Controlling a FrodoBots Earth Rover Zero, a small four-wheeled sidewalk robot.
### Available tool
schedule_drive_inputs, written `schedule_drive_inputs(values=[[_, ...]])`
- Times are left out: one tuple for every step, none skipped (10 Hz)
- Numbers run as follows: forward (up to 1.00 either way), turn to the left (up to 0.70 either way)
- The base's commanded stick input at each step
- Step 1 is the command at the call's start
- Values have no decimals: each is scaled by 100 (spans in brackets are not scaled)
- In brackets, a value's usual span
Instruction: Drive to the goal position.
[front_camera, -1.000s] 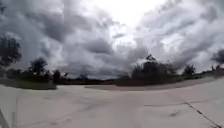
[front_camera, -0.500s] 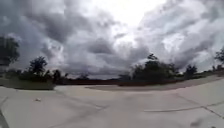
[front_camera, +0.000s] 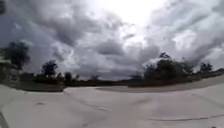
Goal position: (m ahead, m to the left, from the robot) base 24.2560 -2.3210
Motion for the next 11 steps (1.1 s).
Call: schedule_drive_inputs(values=[[85, 1], [85, 0], [85, 0], [85, 0], [85, 0], [85, 0], [85, 7], [85, 30], [85, 34], [85, 33], [85, 7]])
